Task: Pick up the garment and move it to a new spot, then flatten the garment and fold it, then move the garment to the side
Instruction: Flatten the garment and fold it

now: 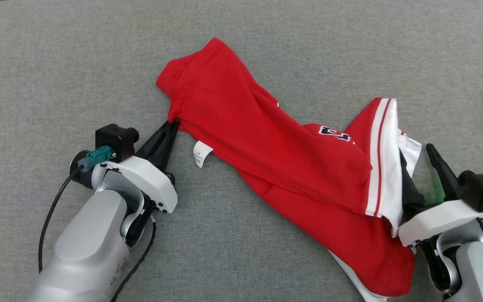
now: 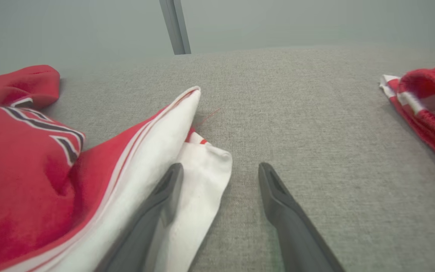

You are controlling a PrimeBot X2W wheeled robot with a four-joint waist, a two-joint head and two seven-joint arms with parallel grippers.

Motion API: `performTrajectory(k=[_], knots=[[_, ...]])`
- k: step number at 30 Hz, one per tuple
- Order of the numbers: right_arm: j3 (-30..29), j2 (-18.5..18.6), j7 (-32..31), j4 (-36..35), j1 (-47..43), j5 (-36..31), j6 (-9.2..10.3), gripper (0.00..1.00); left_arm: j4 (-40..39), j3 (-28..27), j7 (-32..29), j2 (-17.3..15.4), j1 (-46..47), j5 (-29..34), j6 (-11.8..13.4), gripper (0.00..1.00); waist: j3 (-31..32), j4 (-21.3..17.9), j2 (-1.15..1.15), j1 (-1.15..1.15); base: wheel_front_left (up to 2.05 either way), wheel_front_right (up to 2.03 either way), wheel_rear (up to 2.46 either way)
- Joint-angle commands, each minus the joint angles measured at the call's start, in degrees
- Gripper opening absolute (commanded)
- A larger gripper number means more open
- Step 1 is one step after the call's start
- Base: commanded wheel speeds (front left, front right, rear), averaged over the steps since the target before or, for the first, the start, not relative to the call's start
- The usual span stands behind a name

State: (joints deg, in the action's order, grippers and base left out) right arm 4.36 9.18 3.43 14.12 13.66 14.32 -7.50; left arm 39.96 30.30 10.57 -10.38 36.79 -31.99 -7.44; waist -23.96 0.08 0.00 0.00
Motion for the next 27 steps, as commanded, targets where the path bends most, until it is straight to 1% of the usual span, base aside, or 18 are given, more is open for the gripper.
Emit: performTrajectory(k=[1,3,7,11,14,17,21,24,25,27], knots=[[0.7,0.7,-0.1,1.0,1.1,0.7,0.03,0.49,1.0,0.5,0.3,-0.8,-0.2,-0.5,-0.1,0.00,-0.5,0.8,0.00,0.00,0.00,0.00,0.00],[1.4,1.0,0.0,1.8,1.9,1.5,0.03,0.00,1.1,0.9,0.9,-1.0,-0.2,-0.9,0.0,0.00,-0.6,0.9,0.00,0.00,0.00,0.00,0.00],[1.8,2.0,1.6,1.2,1.8,1.0,0.03,0.00,0.1,0.0,2.9,-1.8,-0.8,-1.1,0.2,0.00,-0.4,0.8,0.00,0.00,0.00,0.00,0.00],[0.4,2.1,3.8,-2.0,0.2,0.7,0.03,0.00,-4.5,-2.9,4.3,-3.1,-2.4,-1.1,2.2,0.00,0.9,0.3,0.00,0.00,0.00,0.00,0.00],[-1.3,2.2,4.6,-6.3,-0.5,0.0,0.03,0.00,-10.8,-5.3,4.6,-4.8,-4.6,-0.3,4.1,0.00,2.4,0.0,0.00,0.00,0.00,0.00,0.00],[-2.8,2.4,3.7,-11.1,-0.4,-0.3,0.03,0.00,-19.1,-8.0,4.7,-6.7,-6.8,0.6,6.0,0.00,4.2,-0.4,0.00,0.00,0.00,0.00,0.00],[-4.8,3.4,2.1,-18.1,1.8,-1.1,0.03,0.00,-30.2,-10.8,4.6,-8.9,-9.1,1.7,8.3,0.00,7.0,-0.6,0.00,0.00,0.00,0.00,0.00],[-6.6,5.1,0.4,-23.2,3.9,-2.0,0.03,0.00,-36.9,-11.4,3.8,-9.8,-7.8,2.3,9.5,0.00,9.3,0.3,0.00,0.00,0.00,0.00,0.00],[-6.6,5.1,0.4,-23.2,3.9,-2.0,0.03,0.00,-36.9,-11.4,3.8,-9.8,-7.8,2.3,9.5,0.00,9.3,0.3,0.00,0.00,0.00,0.00,0.00],[-7.3,6.3,-0.7,-26.7,6.2,-2.5,0.03,0.00,-40.3,-11.6,2.6,-10.4,-5.8,3.1,10.3,0.00,10.9,0.6,0.00,0.00,0.00,0.00,0.00]])
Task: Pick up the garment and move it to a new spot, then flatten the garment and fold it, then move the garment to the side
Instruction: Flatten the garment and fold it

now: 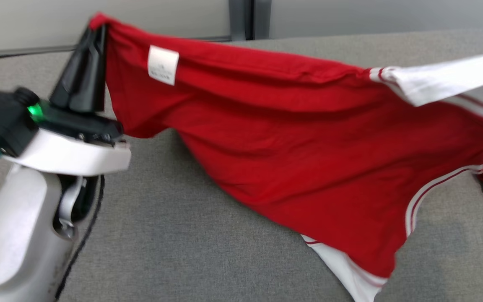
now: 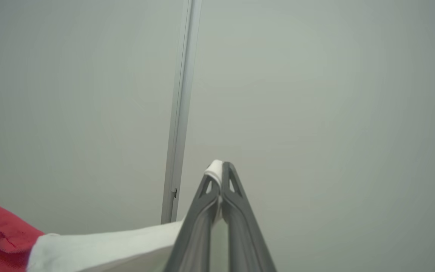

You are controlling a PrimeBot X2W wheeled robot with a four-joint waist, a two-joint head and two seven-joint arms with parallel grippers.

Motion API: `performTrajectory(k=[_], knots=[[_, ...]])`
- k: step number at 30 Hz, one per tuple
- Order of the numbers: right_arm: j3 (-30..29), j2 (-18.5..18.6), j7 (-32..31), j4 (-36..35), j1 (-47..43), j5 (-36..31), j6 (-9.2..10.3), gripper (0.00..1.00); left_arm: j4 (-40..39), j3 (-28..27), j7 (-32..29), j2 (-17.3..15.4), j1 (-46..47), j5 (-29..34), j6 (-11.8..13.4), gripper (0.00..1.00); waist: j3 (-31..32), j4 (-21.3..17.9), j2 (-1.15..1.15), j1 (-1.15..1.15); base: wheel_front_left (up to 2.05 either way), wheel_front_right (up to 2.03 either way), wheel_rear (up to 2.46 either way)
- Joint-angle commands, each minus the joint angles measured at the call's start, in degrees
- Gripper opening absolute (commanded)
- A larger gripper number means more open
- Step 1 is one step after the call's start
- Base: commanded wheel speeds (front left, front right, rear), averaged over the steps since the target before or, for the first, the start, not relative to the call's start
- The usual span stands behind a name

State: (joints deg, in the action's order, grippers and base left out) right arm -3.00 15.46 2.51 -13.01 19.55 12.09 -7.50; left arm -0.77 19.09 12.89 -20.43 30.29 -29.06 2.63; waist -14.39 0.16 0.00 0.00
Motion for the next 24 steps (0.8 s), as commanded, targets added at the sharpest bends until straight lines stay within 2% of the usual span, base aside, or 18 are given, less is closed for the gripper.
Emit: performTrajectory(k=[1,7,14,20,24], knots=[[-0.2,0.6,-0.6,-1.2,1.4,-0.4,0.03,0.00,-1.0,-0.6,-0.5,-0.6,1.7,0.5,0.6,0.00,2.1,0.6,0.00,0.00,0.00,0.00,0.00],[-1.9,3.0,-3.9,-7.0,8.2,-0.1,0.03,0.00,-8.3,-2.3,-4.2,-2.3,8.3,2.1,2.6,0.00,6.3,0.4,0.00,0.00,0.00,0.00,0.00],[-1.2,3.1,-6.6,-6.6,12.4,1.4,0.03,0.00,-11.7,-3.3,-8.3,-3.7,11.8,1.8,3.7,0.00,7.5,-0.1,0.00,0.00,0.00,0.00,0.00],[1.0,4.2,-5.5,0.6,20.3,3.9,0.02,0.00,-5.3,-2.6,-8.2,-2.1,16.9,-0.5,1.3,0.00,4.5,-0.3,0.00,0.00,0.00,0.00,0.00],[2.9,5.0,-3.9,7.6,29.2,4.4,0.03,0.00,2.0,-2.1,-6.5,-0.2,23.8,-1.1,-0.8,0.00,1.5,-0.1,0.00,0.00,0.00,0.00,0.00]])
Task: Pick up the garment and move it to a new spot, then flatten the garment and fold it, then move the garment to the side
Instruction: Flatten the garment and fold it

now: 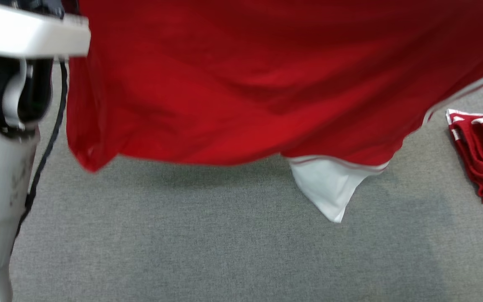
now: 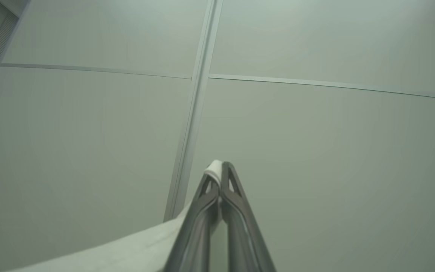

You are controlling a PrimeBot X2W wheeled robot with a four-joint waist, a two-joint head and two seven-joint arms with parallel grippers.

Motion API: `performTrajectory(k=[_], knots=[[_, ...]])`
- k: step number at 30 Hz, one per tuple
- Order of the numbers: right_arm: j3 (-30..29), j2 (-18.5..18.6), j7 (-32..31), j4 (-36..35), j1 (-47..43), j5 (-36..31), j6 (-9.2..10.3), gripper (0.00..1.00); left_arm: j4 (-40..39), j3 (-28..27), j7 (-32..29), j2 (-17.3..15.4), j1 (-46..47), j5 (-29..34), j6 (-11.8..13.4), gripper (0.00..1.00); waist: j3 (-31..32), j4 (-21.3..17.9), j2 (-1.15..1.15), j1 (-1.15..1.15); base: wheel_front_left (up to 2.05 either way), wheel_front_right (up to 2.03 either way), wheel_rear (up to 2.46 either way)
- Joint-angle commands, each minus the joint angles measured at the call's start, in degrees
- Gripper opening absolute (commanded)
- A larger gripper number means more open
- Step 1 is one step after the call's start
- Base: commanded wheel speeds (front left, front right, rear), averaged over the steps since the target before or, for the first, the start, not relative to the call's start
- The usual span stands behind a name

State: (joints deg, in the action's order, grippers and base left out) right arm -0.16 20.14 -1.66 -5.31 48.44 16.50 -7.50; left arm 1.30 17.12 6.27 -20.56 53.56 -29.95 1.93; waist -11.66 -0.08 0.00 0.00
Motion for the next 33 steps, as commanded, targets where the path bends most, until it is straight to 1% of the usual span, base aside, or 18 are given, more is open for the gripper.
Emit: performTrajectory(k=[1,5,9,11,16,17,19,22,28,29,30,32,33], knots=[[0.6,0.3,0.8,2.0,2.7,-0.3,0.03,0.00,2.3,0.1,0.6,0.4,2.4,-0.1,-0.7,0.00,-1.8,0.3,0.00,0.00,0.00,0.00,0.00],[4.2,-0.5,3.4,10.9,13.5,-0.9,0.03,0.00,12.8,0.3,3.5,2.1,10.7,0.2,-2.9,0.00,-3.8,0.5,0.00,0.00,0.00,0.00,0.00],[6.6,-2.1,8.0,21.6,24.3,-1.2,0.03,0.00,22.9,-0.3,6.3,3.5,18.5,0.5,-4.5,0.00,-4.2,0.2,0.00,0.00,0.00,0.00,0.00],[7.0,-3.7,10.4,27.5,28.4,-0.5,0.03,0.00,27.5,-0.1,7.1,4.2,21.2,0.5,-5.5,0.00,-4.3,0.0,0.00,0.00,0.00,0.00,0.00],[10.1,-6.9,13.8,39.8,33.6,0.6,0.02,0.00,38.6,0.5,7.9,4.7,24.7,0.3,-7.0,0.00,-5.8,-0.7,0.00,0.00,0.00,0.00,0.00],[10.1,-6.9,13.8,39.8,33.6,0.6,0.02,0.00,38.6,0.5,7.9,4.7,24.7,0.3,-7.0,0.00,-5.8,-0.7,0.00,0.00,0.00,0.00,0.00],[11.4,-7.9,14.6,43.8,33.1,1.6,0.03,0.00,42.7,0.7,8.3,5.2,24.2,0.0,-7.5,0.00,-7.0,-1.0,0.00,0.00,0.00,0.00,0.00],[13.3,-9.4,15.8,49.4,29.3,3.0,0.03,0.00,49.1,1.0,8.5,6.6,20.8,-1.3,-8.4,0.00,-9.0,-1.3,0.00,0.00,0.00,0.00,0.00],[16.2,-12.8,16.9,56.6,17.9,7.0,0.02,0.00,60.5,0.6,8.9,9.7,12.4,-4.8,-9.3,0.00,-12.3,-1.5,0.00,0.00,0.00,0.00,0.00],[16.2,-13.1,16.9,57.0,15.8,7.7,0.03,0.00,61.8,1.4,8.9,10.3,10.9,-4.5,-9.4,0.00,-12.7,-1.4,0.00,0.00,0.00,0.00,0.00],[15.9,-13.3,17.0,56.3,11.5,8.6,0.03,0.00,63.5,0.7,9.0,11.8,8.5,-6.3,-9.4,0.00,-13.4,-0.9,0.00,0.00,0.00,0.00,0.00],[14.6,-13.6,16.9,54.6,6.5,9.2,0.02,0.00,63.1,1.0,9.0,12.6,6.3,-7.1,-9.4,0.00,-13.8,-0.3,0.00,0.00,0.00,0.00,0.00],[13.7,-13.8,16.9,52.6,1.7,9.7,0.02,0.00,61.8,0.7,9.0,12.7,3.8,-7.5,-9.4,0.00,-13.8,0.1,0.00,0.00,0.00,0.00,0.00]])
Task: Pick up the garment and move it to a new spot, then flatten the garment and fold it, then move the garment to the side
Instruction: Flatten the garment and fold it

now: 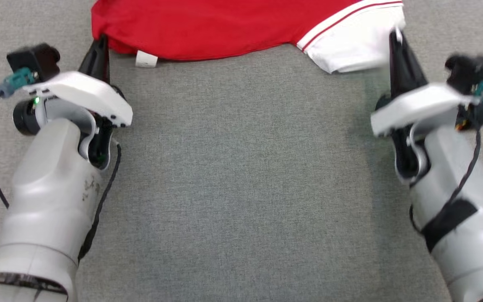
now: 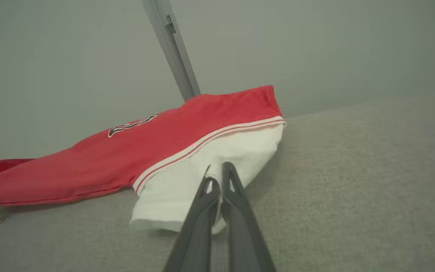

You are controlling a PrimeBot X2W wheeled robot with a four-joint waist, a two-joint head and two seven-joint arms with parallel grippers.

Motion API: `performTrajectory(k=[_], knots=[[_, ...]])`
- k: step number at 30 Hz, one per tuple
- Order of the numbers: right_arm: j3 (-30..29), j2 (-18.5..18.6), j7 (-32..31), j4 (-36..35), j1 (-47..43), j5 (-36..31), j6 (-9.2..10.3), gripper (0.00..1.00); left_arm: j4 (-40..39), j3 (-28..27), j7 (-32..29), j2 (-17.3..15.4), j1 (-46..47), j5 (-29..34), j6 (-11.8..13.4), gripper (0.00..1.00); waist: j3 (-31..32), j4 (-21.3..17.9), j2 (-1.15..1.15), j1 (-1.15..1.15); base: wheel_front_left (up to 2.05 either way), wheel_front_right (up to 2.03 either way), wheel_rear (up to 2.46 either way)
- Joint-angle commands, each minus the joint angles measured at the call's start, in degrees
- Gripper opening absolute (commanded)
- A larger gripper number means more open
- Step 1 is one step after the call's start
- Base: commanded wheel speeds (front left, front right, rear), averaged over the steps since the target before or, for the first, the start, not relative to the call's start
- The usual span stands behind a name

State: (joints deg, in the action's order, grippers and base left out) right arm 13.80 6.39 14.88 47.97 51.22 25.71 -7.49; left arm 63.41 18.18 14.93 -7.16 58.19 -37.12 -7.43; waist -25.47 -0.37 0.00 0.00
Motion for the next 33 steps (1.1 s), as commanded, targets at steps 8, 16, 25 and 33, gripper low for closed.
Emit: performTrajectory(k=[8,16,25,33], knots=[[-3.1,0.8,0.3,-13.1,-19.7,-0.7,0.01,0.00,-10.6,-4.6,0.3,-2.9,-14.2,2.7,-0.1,0.00,4.2,0.3,0.00,0.00,0.00,0.00,0.00],[-5.8,0.5,0.3,-30.6,-43.1,-2.6,0.01,0.00,-25.1,-8.2,0.3,-4.2,-33.2,6.6,0.6,0.00,11.6,0.3,0.00,0.00,0.00,0.00,0.00],[-9.2,-0.5,-10.6,-50.9,-64.2,-5.5,0.03,0.00,-49.6,-11.2,-5.6,-6.9,-57.6,5.7,9.3,0.00,17.6,-1.7,0.00,0.00,0.00,0.00,0.00],[-12.9,-1.1,-17.9,-62.4,-73.9,-6.5,0.02,0.00,-69.8,-12.0,-15.2,-8.8,-73.4,5.8,17.3,0.00,20.9,-2.0,0.00,0.00,0.00,0.00,0.00]])
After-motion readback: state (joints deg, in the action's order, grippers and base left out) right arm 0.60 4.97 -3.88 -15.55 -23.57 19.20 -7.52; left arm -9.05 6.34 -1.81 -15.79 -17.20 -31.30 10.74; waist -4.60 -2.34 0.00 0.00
